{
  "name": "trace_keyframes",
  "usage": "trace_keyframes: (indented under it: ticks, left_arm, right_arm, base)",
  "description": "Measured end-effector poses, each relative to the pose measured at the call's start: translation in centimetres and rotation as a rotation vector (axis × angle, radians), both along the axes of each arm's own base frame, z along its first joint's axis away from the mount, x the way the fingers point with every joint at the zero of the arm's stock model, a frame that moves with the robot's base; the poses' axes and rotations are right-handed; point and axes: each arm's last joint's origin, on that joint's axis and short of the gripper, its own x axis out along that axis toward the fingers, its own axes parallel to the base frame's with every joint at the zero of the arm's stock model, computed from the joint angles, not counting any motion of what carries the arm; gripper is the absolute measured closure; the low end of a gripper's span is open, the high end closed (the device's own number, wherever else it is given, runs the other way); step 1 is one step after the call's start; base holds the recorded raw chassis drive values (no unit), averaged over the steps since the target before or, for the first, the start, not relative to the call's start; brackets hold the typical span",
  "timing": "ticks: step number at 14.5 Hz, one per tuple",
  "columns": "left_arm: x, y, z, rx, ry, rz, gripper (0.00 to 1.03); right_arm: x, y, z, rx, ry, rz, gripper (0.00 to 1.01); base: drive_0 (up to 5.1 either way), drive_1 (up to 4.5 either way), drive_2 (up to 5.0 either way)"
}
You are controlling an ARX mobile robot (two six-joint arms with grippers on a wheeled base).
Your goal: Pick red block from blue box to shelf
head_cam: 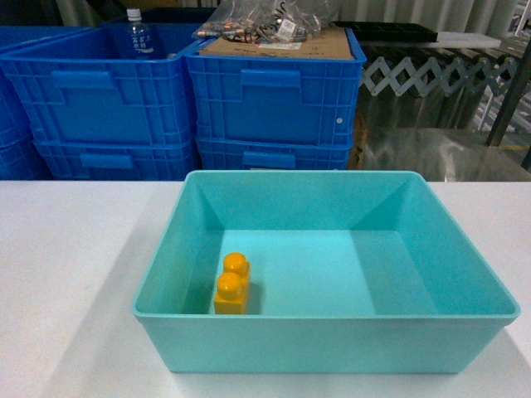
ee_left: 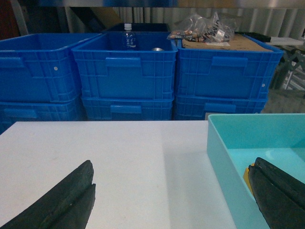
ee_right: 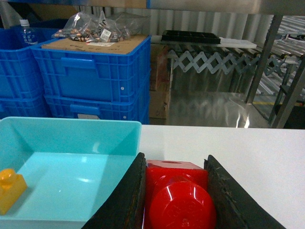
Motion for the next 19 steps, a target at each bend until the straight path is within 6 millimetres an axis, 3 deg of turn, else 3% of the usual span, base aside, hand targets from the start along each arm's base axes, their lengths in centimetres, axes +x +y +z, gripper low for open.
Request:
trace_keyframes:
  ticks: [7,19]
  left_arm:
    - [0.0,0.0,0.0,0.0,0.001,0.001,0.05]
    - [0.0,0.0,0.0,0.0,0.0,0.0,0.05]
  right_arm:
    - [-1.2,-2.2,-1.4,0.012,-0.003,-0.015,0.74]
    - [-3.1,-2.1,-1.7,0.011,-0.001,0.007,0.74]
  base:
    - [0.0,0.0,0.0]
    - [0.0,0.0,0.0]
